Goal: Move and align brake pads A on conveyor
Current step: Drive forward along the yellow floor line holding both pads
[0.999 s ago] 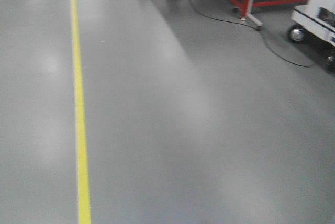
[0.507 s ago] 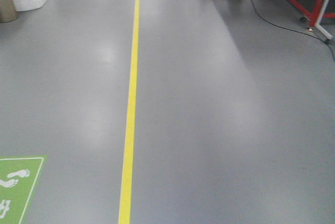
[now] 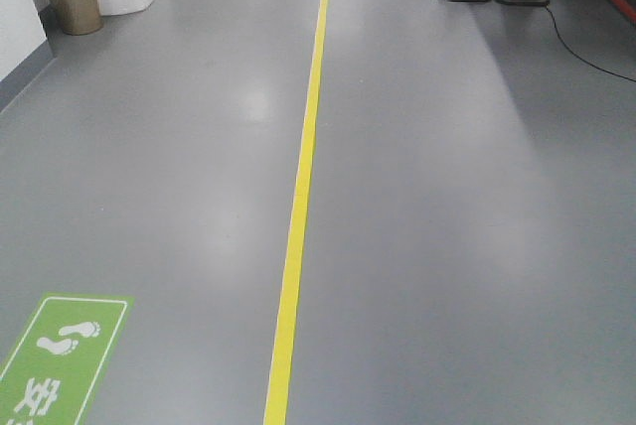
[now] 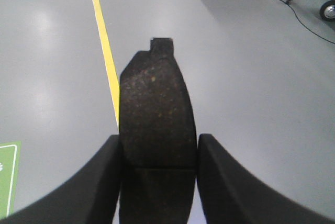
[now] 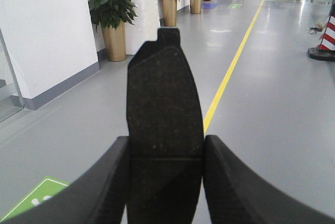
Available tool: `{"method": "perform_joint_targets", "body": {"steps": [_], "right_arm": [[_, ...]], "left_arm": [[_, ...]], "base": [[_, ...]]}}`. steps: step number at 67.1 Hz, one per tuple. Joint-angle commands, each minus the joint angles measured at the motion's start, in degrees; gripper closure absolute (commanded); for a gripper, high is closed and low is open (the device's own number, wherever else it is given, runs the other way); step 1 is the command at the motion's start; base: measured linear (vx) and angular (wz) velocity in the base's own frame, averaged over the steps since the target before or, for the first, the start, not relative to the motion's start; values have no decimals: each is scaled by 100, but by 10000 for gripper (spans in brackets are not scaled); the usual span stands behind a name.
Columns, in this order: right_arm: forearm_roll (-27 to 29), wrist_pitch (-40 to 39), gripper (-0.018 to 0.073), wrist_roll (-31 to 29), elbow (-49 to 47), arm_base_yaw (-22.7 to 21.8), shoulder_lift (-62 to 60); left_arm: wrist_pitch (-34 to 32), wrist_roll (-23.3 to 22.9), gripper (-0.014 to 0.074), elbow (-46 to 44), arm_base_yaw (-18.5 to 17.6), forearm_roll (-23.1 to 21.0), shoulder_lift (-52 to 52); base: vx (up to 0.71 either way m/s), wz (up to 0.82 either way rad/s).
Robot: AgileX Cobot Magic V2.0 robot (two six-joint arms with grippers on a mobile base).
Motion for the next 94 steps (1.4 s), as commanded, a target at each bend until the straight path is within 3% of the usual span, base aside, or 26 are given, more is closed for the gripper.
{"method": "perform_joint_targets", "body": {"steps": [1,43,94], "right_arm": [[-170,-525,564,-51,-163,-20,68],[-170,-525,564,-51,-163,-20,68],[-170,-525,564,-51,-163,-20,68]], "left_arm": [[-498,-50,603,-165,-28,36,43],[-498,-50,603,-165,-28,36,43],[-498,-50,603,-165,-28,36,43]], "base": [[27,8],[42,-6],[61,2]]}}
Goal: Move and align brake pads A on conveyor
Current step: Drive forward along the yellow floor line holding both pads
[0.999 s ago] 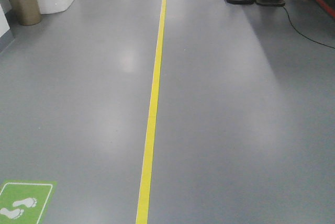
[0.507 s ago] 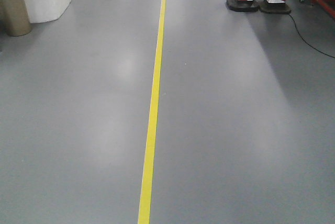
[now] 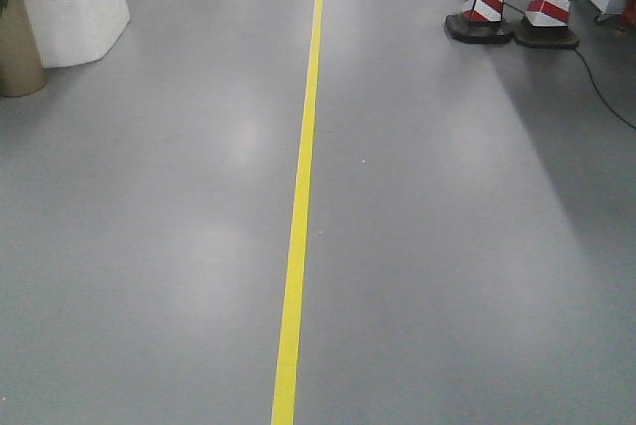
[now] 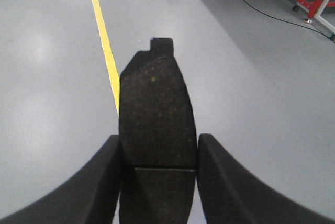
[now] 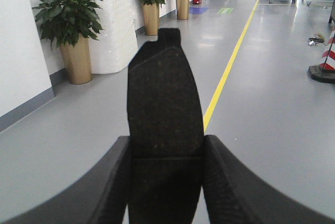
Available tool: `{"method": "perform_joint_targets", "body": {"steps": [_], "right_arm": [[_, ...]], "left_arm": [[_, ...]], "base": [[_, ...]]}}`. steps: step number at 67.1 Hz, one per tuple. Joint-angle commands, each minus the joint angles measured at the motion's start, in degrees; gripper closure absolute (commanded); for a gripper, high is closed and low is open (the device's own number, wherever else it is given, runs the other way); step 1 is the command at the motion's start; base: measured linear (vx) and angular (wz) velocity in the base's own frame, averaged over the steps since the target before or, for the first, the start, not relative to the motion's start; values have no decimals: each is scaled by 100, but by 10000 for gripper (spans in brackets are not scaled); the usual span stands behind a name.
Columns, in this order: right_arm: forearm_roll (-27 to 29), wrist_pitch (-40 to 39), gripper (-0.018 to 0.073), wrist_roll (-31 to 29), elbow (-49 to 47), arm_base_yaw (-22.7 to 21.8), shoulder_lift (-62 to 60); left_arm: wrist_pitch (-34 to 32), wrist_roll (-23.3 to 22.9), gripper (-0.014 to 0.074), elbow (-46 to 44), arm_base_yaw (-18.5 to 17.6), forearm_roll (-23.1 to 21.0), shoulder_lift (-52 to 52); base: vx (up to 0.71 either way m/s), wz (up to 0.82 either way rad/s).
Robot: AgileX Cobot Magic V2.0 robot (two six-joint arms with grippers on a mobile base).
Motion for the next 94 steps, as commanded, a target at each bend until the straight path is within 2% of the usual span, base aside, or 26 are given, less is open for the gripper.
{"method": "perform_joint_targets", "body": {"steps": [1,94], "right_arm": [[-170,-525,564,-51,-163,-20,68],[-170,-506,564,-51,-163,-20,68]], "left_arm": [[-498,-50,603,-165,-28,40,43],[-483,-50,603,-165,-28,40,43]], "base": [[63,0],[67,-3]]}}
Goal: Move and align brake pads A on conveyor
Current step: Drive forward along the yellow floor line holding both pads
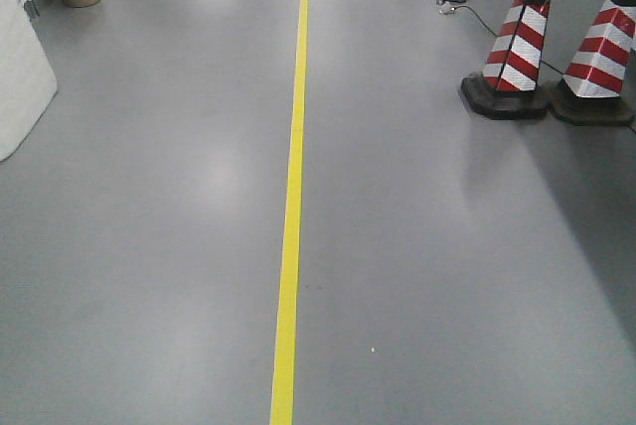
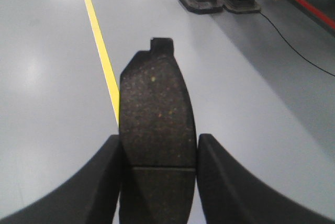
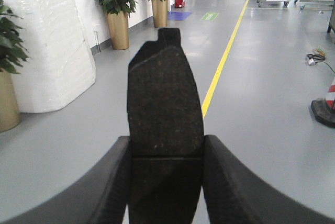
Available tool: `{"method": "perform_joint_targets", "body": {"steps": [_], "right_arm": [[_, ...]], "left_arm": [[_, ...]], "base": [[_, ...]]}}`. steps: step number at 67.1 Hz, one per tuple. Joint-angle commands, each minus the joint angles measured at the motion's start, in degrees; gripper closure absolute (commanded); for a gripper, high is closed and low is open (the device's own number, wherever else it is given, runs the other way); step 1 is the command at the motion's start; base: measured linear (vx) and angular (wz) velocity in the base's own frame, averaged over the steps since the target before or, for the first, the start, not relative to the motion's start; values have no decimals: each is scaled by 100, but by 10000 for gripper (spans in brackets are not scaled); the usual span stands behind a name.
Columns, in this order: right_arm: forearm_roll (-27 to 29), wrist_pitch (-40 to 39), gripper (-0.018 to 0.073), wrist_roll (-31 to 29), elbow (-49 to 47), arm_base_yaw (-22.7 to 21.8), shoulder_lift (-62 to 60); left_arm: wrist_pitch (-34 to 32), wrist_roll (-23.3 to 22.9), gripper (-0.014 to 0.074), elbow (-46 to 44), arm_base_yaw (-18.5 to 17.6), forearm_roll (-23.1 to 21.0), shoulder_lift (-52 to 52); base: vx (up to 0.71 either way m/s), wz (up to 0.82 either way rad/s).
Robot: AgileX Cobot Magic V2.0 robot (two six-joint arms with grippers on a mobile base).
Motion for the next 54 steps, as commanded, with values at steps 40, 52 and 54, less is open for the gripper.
{"method": "perform_joint_targets", "body": {"steps": [40,52,54], "right_arm": [[-170,-506,564,-51,-163,-20,68],[-125,-507,564,-51,-163,-20,68],[-125,-507,564,-51,-163,-20,68]], "left_arm": [[-456,-50,603,-165,-28,40,43],[-408,-50,603,-165,-28,42,43],[-392,-50,603,-165,-28,42,43]], "base": [[71,-8],[68,-15],[68,-8]]}}
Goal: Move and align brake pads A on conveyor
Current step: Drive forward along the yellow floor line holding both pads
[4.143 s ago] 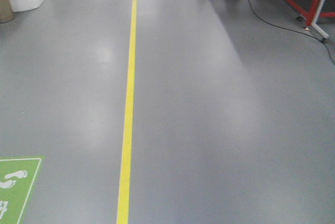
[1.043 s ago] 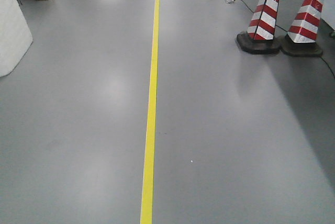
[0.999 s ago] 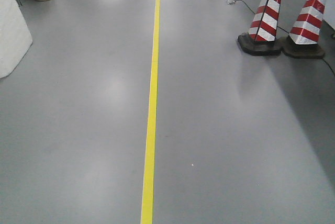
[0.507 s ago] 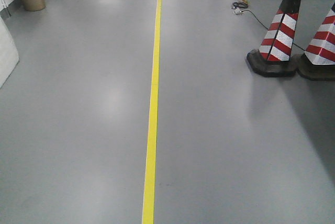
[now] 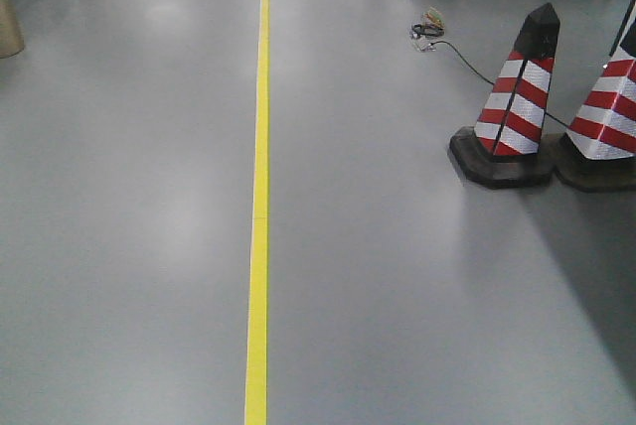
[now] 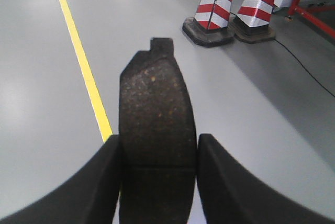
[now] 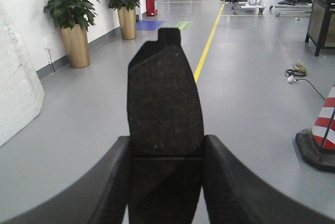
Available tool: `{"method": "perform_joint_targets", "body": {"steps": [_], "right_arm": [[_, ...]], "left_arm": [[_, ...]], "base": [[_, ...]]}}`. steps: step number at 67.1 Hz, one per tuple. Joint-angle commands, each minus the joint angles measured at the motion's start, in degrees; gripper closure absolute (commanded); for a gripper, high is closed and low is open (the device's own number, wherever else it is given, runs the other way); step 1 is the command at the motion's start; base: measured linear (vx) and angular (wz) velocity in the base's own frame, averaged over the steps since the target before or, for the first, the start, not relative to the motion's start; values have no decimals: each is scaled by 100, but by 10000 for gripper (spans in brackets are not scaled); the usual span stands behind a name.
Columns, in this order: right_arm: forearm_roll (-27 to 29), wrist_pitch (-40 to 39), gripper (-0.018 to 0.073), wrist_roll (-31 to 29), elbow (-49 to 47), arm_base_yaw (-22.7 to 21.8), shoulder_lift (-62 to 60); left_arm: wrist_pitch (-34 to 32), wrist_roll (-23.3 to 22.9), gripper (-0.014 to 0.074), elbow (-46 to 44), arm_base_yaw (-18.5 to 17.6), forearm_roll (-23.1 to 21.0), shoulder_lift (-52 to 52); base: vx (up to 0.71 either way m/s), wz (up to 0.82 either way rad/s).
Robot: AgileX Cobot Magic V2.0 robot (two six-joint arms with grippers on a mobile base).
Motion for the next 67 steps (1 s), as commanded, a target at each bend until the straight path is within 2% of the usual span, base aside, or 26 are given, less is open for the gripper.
{"method": "perform_joint_targets", "body": {"steps": [1,67], "right_arm": [[-125,-507,564,-51,-163,-20,68],[-125,-507,564,-51,-163,-20,68]], "left_arm": [[-400,-50,603,-165,-28,42,43],[-356,-50,603,-165,-28,34,43]], "base": [[68,-7],[67,1]]}}
